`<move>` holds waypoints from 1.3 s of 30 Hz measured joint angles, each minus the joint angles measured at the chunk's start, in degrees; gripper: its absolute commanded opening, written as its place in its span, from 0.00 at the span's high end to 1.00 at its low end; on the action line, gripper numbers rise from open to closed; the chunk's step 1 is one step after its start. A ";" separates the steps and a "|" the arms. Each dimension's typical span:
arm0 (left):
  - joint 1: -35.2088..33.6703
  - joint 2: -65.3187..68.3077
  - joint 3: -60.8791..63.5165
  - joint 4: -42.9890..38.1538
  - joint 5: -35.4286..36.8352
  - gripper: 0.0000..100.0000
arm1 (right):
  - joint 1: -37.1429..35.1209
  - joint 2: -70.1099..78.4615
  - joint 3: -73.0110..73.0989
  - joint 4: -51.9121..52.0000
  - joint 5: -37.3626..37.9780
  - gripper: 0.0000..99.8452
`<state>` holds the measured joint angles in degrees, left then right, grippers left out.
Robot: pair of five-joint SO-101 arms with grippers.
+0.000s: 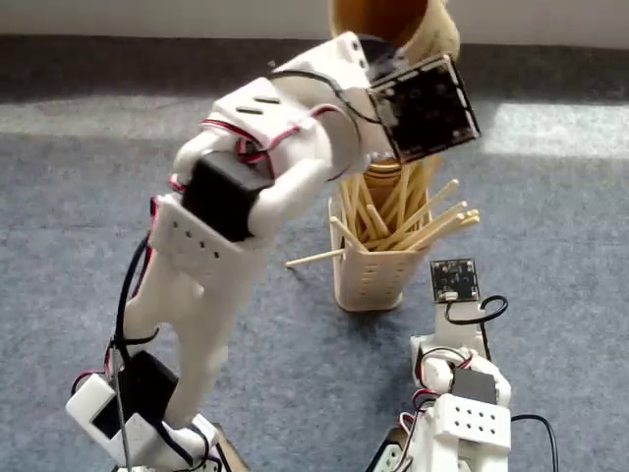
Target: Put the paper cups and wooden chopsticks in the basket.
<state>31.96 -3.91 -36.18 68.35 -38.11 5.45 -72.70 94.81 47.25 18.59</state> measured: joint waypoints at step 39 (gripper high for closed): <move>-2.11 -0.53 3.43 17.67 -1.85 1.00 | 0.00 0.00 0.00 0.00 0.00 0.80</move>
<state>29.85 -4.44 -32.75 86.02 -39.96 5.45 -72.70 94.81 47.25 18.59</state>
